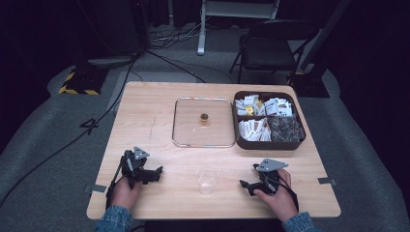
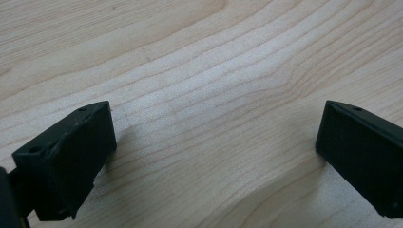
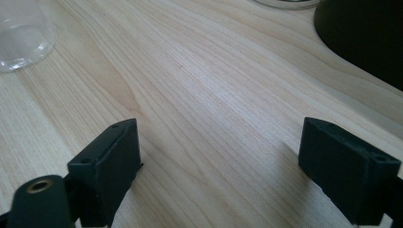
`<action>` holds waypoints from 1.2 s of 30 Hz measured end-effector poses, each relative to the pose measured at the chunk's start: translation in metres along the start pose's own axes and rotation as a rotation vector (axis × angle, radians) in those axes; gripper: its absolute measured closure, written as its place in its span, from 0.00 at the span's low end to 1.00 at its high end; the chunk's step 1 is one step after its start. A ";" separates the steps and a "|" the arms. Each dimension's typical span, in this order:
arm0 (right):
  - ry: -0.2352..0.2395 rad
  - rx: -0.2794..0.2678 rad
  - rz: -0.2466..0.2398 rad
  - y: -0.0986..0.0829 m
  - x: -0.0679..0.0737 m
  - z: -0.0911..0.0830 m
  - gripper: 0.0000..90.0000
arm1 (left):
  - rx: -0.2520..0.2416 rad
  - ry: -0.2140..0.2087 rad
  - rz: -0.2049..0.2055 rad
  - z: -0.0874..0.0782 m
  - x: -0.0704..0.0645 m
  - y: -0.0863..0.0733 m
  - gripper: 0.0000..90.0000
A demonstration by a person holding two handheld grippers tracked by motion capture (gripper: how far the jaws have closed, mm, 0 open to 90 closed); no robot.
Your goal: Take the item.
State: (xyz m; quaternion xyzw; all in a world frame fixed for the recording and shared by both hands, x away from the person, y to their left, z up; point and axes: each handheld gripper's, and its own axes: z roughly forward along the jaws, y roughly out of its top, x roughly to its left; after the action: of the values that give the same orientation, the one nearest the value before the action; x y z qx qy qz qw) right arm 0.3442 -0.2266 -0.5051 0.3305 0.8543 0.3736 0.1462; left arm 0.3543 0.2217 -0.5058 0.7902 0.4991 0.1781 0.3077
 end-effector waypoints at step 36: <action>0.042 -0.066 -0.029 0.013 0.000 -0.027 0.33 | -0.002 -0.003 0.002 0.000 0.000 0.000 0.00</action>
State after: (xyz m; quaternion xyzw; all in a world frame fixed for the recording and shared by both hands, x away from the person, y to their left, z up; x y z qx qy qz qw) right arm 0.3367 -0.2353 -0.4772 0.3050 0.8491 0.4065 0.1443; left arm 0.3547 0.2216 -0.5059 0.7907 0.4976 0.1777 0.3091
